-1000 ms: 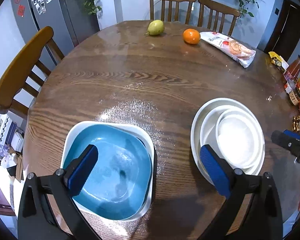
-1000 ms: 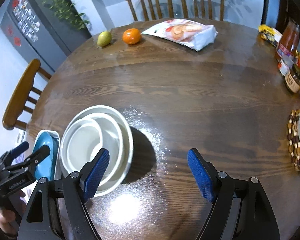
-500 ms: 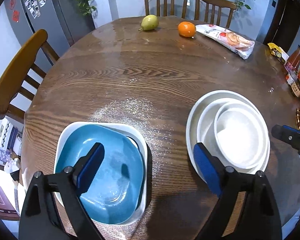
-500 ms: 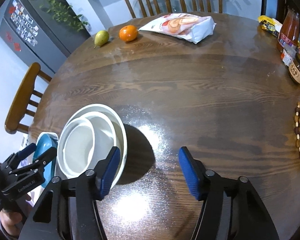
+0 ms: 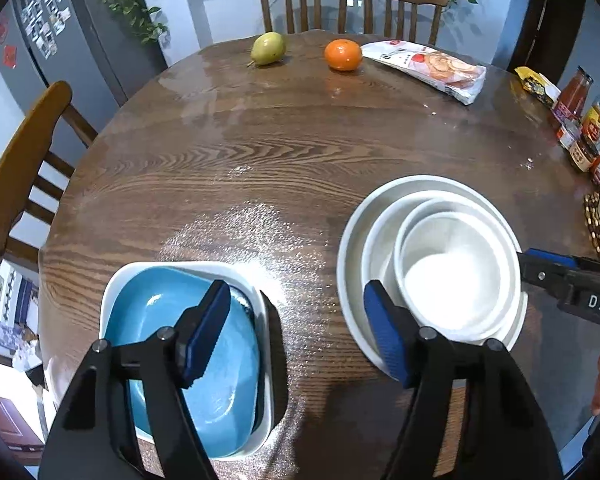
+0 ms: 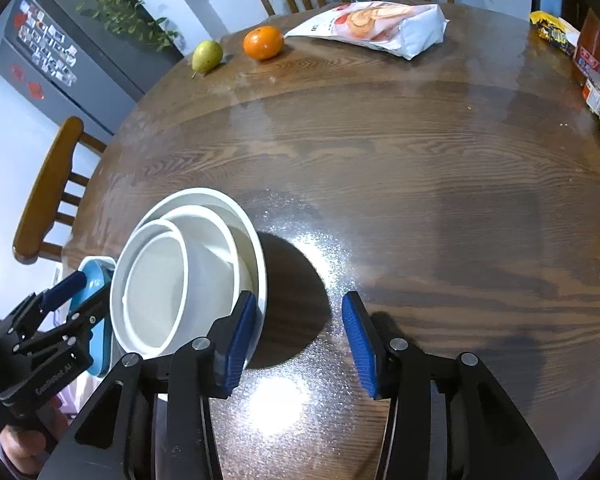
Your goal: Organize plates and bowls
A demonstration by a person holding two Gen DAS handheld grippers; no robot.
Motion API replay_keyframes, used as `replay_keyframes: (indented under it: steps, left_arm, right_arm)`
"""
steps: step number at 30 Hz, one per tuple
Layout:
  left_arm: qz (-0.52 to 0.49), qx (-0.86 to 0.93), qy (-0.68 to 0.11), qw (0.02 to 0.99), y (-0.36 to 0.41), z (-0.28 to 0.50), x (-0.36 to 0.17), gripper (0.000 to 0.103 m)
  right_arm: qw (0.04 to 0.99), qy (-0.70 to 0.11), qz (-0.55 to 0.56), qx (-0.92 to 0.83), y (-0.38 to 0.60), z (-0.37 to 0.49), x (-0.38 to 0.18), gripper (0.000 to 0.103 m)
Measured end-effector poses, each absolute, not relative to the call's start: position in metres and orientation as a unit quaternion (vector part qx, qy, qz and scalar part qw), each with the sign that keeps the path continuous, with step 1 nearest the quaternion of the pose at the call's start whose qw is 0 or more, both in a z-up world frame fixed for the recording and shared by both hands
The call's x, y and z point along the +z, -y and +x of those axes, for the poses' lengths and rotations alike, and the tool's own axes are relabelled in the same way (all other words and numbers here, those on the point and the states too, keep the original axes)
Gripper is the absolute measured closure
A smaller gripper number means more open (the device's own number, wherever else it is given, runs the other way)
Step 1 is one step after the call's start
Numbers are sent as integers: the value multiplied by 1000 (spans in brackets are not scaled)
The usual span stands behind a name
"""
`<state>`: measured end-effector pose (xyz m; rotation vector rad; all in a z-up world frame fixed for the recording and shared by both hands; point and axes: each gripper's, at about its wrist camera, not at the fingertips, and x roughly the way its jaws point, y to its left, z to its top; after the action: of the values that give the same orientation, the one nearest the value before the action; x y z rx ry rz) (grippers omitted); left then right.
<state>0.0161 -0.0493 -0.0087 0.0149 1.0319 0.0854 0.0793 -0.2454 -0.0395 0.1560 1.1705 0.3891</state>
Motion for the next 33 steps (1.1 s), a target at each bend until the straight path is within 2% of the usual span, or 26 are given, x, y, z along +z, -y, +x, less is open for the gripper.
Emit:
replay_keyframes:
  steps: [5, 11, 14, 23, 25, 28, 30, 31, 33]
  left_arm:
    - [-7, 16, -506, 862, 52, 20, -14, 44]
    - [-42, 28, -499, 865, 36, 19, -9, 45]
    - [-46, 34, -502, 863, 33, 21, -9, 42]
    - [-15, 34, -528, 849, 44, 28, -18, 44]
    - [-9, 34, -526, 850, 46, 28, -17, 48]
    - [-14, 27, -523, 852, 46, 27, -17, 60]
    - [-12, 22, -520, 854, 49, 26, -16, 72]
    - [-12, 19, -520, 854, 50, 26, -16, 74]
    - [-19, 14, -521, 853, 50, 26, -17, 77]
  right_arm:
    - [808, -552, 85, 187, 247, 81, -43, 55]
    - [806, -552, 96, 189, 250, 79, -44, 55]
    - [807, -551, 96, 188, 249, 79, -44, 55]
    - [807, -551, 96, 187, 250, 79, -44, 55]
    - [808, -551, 96, 188, 250, 80, -44, 55]
    - [807, -551, 99, 189, 252, 81, -45, 55]
    - [808, -550, 98, 189, 251, 82, -46, 55]
    - [808, -550, 98, 189, 251, 82, -46, 56]
    - [806, -549, 101, 196, 251, 82, -45, 65]
